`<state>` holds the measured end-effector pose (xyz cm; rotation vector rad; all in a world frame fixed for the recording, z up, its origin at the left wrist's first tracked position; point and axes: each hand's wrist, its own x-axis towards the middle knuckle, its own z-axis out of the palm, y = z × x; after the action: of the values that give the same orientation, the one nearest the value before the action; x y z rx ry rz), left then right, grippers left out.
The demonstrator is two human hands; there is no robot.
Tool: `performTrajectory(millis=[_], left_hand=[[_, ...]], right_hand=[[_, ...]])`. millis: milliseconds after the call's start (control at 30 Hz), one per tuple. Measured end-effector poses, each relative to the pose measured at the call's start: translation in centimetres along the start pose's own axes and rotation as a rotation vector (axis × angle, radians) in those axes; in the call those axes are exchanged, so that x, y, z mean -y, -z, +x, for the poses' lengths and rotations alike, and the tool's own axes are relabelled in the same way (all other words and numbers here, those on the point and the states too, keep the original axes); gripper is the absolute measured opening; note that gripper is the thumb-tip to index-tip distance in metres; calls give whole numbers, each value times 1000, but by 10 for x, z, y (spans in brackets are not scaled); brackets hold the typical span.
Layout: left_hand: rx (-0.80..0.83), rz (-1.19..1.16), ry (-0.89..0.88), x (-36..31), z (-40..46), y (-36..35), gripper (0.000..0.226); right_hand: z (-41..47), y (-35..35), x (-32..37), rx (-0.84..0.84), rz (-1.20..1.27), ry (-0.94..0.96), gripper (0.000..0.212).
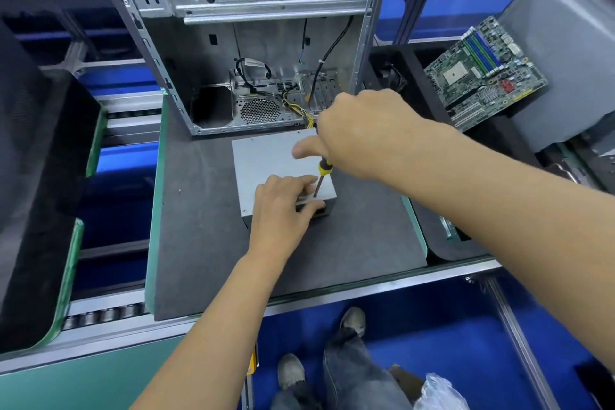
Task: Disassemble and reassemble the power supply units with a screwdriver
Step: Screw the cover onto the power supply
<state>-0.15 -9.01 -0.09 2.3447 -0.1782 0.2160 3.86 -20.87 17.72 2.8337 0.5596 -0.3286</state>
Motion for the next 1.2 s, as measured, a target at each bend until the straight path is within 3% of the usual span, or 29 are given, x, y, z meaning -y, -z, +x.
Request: performTrajectory(millis=[100,167,267,367,567,700,767,833,967,1067,1200], left_hand=[[-36,-11,-21,1,1,-1,18],[-20,-8,-14,3,0,-2,20],[9,22,-13,5,-2,-2,35],[11,52,-42,5,-2,-1,37],[16,79,-43,5,-4,-1,41],[-1,96,-41,3,-5,-2,39],[-14,103,-51,5,-7,-2,38],[-25,95,-56,7,-9,-2,39],[-32,77,-45,7,-9,-2,35],[-25,57,-25,5,0,-1,14],[38,152,16,0,16,-1,17]], right_hand=[[-2,-4,-5,113,250,180,11],[-1,-10,-3,30,108,204,7],[-2,-11,0,-47,26,11,38],[-6,-11,-4,29,271,107,28],[3,-12,-7,-64,54,158,17],[3,-8,-9,-76,77,113,17],[0,-11,-24,-110,210,117,16],[-7,-21,-55,-198,455,19,18],[-27,-81,-104,-492,1045,-445,27],[-27,-162,-83,-449,1131,-706,26],[-13,-226,-31,-409,1138,-709,27]])
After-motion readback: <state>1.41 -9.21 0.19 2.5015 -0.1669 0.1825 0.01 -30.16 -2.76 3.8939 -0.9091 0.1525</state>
